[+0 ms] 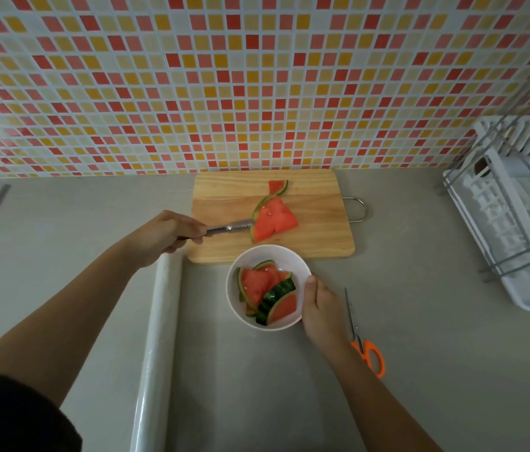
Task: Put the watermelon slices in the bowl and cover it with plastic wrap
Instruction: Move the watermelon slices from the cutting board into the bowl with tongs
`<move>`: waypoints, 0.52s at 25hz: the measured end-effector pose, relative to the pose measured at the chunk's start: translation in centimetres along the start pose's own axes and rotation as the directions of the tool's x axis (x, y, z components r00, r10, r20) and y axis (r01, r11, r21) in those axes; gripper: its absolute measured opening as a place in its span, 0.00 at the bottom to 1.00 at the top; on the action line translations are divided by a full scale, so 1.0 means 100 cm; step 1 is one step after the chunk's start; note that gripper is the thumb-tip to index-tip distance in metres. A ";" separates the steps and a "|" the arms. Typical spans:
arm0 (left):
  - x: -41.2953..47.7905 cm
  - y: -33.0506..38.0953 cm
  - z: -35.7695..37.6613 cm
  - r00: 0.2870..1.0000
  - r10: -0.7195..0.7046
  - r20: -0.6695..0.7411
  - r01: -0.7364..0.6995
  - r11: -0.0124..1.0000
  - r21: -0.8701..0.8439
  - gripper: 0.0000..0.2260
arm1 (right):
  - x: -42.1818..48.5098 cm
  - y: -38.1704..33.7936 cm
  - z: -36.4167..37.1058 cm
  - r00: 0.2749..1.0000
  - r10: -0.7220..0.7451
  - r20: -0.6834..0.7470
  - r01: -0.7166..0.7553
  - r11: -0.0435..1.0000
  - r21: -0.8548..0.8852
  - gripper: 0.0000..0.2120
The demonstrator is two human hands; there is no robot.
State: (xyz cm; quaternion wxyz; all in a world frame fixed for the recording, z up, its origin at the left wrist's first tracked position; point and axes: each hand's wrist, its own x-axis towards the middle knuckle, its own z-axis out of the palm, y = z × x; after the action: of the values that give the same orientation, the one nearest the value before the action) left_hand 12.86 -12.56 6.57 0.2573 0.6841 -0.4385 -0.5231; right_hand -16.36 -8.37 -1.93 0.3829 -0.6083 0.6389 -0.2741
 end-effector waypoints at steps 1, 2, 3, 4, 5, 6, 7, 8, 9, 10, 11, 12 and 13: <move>-0.014 -0.004 -0.001 0.999 0.010 0.050 -0.011 1.000 0.021 0.11 | -0.001 -0.002 -0.001 1.000 -0.007 -0.003 0.007 1.000 -0.004 0.17; -0.026 -0.008 0.000 0.995 0.011 0.095 -0.016 0.999 0.052 0.12 | -0.001 -0.003 -0.001 1.000 -0.012 -0.005 0.012 1.000 -0.006 0.18; -0.036 -0.011 0.002 0.993 0.002 0.121 -0.014 0.996 0.093 0.13 | -0.002 -0.004 -0.001 1.000 -0.014 -0.008 0.014 1.000 -0.010 0.19; -0.043 -0.012 0.005 0.993 -0.013 0.120 -0.004 0.990 0.141 0.12 | -0.002 -0.005 -0.002 1.000 -0.012 -0.014 0.012 1.000 -0.016 0.19; -0.047 -0.012 0.009 0.995 -0.026 0.097 0.008 0.982 0.190 0.10 | -0.003 -0.006 -0.002 1.000 -0.007 -0.018 0.006 1.000 -0.023 0.19; -0.048 -0.009 0.011 0.998 -0.030 0.062 0.014 0.971 0.241 0.07 | -0.003 -0.008 -0.002 1.000 0.000 -0.018 0.000 1.000 -0.028 0.19; -0.047 -0.006 0.013 0.999 -0.024 0.029 0.014 0.951 0.308 0.06 | -0.003 -0.009 -0.002 1.000 0.006 -0.016 -0.007 1.000 -0.030 0.18; -0.047 0.000 0.015 1.000 -0.006 0.004 0.004 0.915 0.404 0.06 | -0.003 -0.010 -0.003 1.000 0.009 -0.015 -0.009 0.999 -0.032 0.18; -0.048 0.006 0.016 1.000 0.026 -0.010 -0.016 0.855 0.518 0.07 | -0.003 -0.010 -0.003 1.000 0.005 -0.016 -0.006 0.999 -0.036 0.17; -0.050 0.012 0.018 0.998 0.066 -0.010 -0.045 0.779 0.626 0.08 | -0.003 -0.010 -0.003 1.000 -0.001 -0.017 0.000 0.999 -0.037 0.17; -0.053 0.018 0.019 0.994 0.106 0.000 -0.075 0.704 0.706 0.09 | -0.003 -0.009 -0.004 1.000 -0.005 -0.018 0.004 0.999 -0.034 0.18; -0.056 0.024 0.018 0.990 0.139 0.010 -0.099 0.645 0.757 0.09 | -0.003 -0.009 -0.004 1.000 -0.003 -0.017 0.003 1.000 -0.030 0.18; -0.061 0.028 0.016 0.986 0.168 0.019 -0.118 0.602 0.790 0.09 | -0.004 -0.009 -0.004 1.000 0.005 -0.013 -0.005 1.000 -0.026 0.19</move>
State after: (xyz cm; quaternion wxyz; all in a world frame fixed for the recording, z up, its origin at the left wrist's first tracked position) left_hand 9.97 -8.45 11.34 -0.0159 0.7047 -0.6692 -0.2352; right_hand -16.17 -8.15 -0.92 0.3715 -0.6099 0.6463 -0.2689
